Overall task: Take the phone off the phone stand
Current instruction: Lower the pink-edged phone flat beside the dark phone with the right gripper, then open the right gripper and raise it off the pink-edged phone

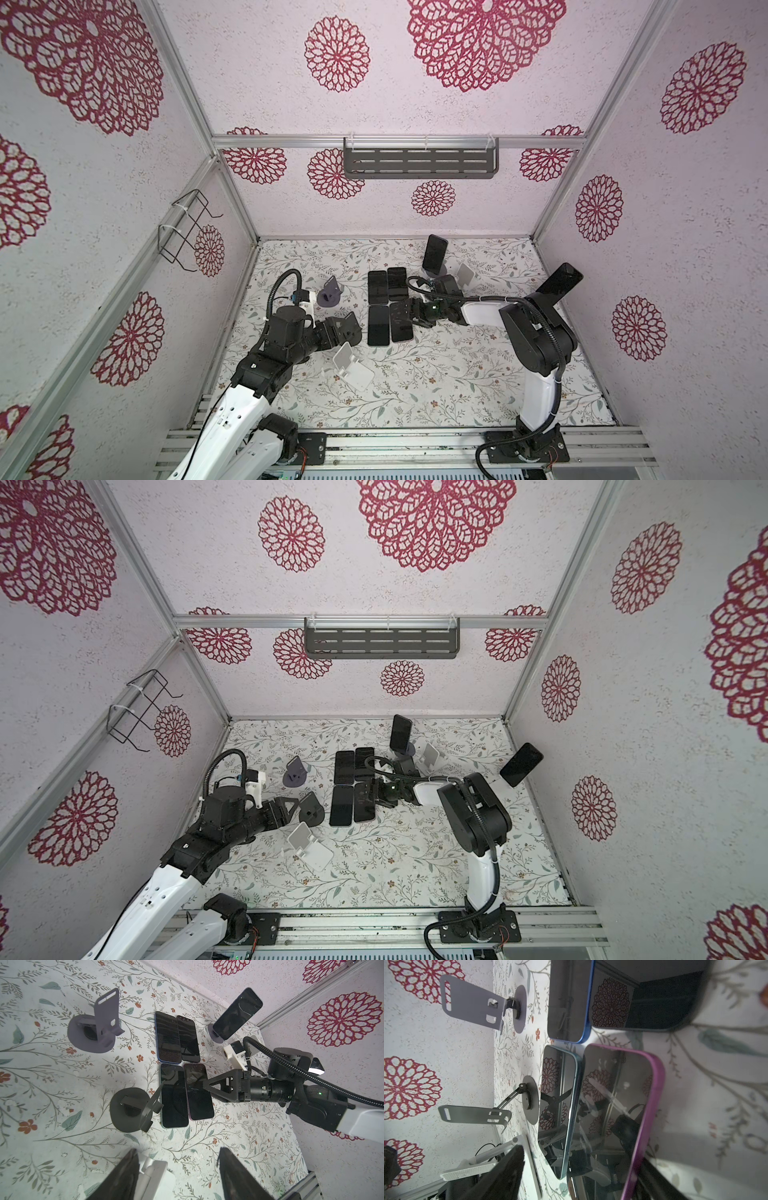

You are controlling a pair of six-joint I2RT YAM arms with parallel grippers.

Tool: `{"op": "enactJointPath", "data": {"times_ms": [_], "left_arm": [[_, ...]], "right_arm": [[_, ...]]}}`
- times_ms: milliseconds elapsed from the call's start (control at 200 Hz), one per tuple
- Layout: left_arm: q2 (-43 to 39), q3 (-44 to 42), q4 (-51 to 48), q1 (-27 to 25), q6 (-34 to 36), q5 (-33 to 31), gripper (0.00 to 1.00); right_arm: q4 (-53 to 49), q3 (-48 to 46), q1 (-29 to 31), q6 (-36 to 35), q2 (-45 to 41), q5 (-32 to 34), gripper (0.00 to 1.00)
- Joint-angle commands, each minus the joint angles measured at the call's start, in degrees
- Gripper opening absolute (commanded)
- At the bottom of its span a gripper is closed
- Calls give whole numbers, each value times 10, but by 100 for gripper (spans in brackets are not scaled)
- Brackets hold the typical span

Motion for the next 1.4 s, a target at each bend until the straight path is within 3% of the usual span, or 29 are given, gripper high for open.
{"op": "enactJointPath", "data": {"times_ms": [0, 390, 811, 1061, 1396], "left_arm": [[-9, -6, 10, 0, -6, -3, 65], [0, 7, 0, 0, 6, -9, 65], [6, 8, 4, 1, 8, -4, 65], [15, 15, 9, 1, 8, 1, 65], [31, 25, 15, 0, 15, 4, 66]], "right_arm": [[-45, -16, 3, -2, -6, 46, 81], [-138, -11, 20, -35, -43, 138, 84], [-119, -16, 34, -22, -45, 134, 84], [-63, -40, 34, 26, -62, 111, 84], [-123, -34, 32, -27, -122, 215, 85]]}}
